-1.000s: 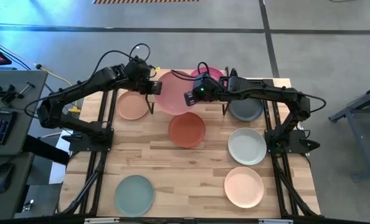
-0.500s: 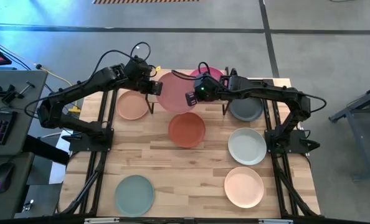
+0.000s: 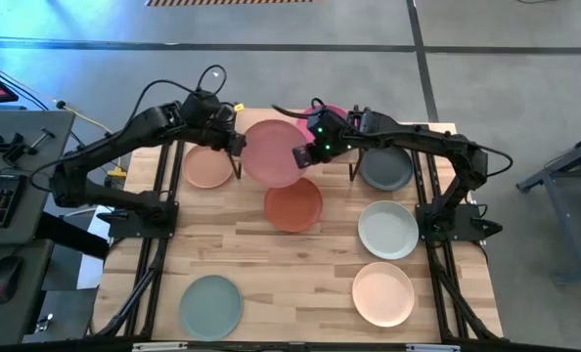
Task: Place and stack plates onto a shelf
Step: Put the light pink plate on the shelf
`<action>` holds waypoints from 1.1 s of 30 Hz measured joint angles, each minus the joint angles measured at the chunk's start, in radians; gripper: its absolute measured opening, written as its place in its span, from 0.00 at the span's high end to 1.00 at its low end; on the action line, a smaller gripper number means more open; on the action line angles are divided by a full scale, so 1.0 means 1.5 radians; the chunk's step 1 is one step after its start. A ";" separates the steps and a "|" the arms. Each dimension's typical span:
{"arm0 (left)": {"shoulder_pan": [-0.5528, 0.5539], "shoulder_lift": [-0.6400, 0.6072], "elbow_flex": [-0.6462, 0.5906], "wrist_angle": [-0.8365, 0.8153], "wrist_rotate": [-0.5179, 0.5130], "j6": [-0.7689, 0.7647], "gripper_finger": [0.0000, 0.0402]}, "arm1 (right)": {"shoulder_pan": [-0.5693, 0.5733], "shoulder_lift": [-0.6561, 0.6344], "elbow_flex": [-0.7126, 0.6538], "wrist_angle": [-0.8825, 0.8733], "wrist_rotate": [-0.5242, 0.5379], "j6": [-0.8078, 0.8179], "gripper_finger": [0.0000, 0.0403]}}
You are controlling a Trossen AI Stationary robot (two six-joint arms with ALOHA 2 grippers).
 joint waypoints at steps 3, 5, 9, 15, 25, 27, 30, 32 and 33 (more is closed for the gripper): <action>0.000 -0.013 0.000 -0.005 0.011 0.014 0.93 | -0.009 0.000 0.000 0.001 -0.024 -0.002 1.00; 0.000 -0.017 0.000 -0.006 0.011 0.022 0.93 | -0.014 0.000 0.000 0.002 -0.032 -0.004 1.00; 0.000 -0.015 0.000 -0.006 0.008 0.030 0.93 | -0.015 0.000 0.000 0.000 -0.032 -0.004 1.00; 0.000 0.008 0.000 -0.006 0.001 0.057 0.93 | -0.016 0.000 0.000 -0.019 -0.029 -0.010 1.00; 0.001 0.013 0.000 0.011 -0.042 0.075 0.77 | -0.015 0.000 -0.002 -0.051 -0.024 -0.015 1.00; 0.001 0.013 0.000 0.011 -0.042 0.075 0.72 | -0.015 0.001 -0.002 -0.047 -0.022 -0.014 1.00; 0.001 0.012 0.000 0.011 -0.039 0.080 0.66 | -0.016 0.000 -0.002 -0.048 -0.042 -0.014 1.00; 0.001 0.006 0.000 0.009 -0.031 0.086 0.62 | -0.015 0.000 -0.002 -0.056 -0.058 -0.014 1.00; 0.001 0.001 0.000 0.008 -0.028 0.089 0.61 | -0.015 0.000 -0.002 -0.063 -0.061 -0.011 1.00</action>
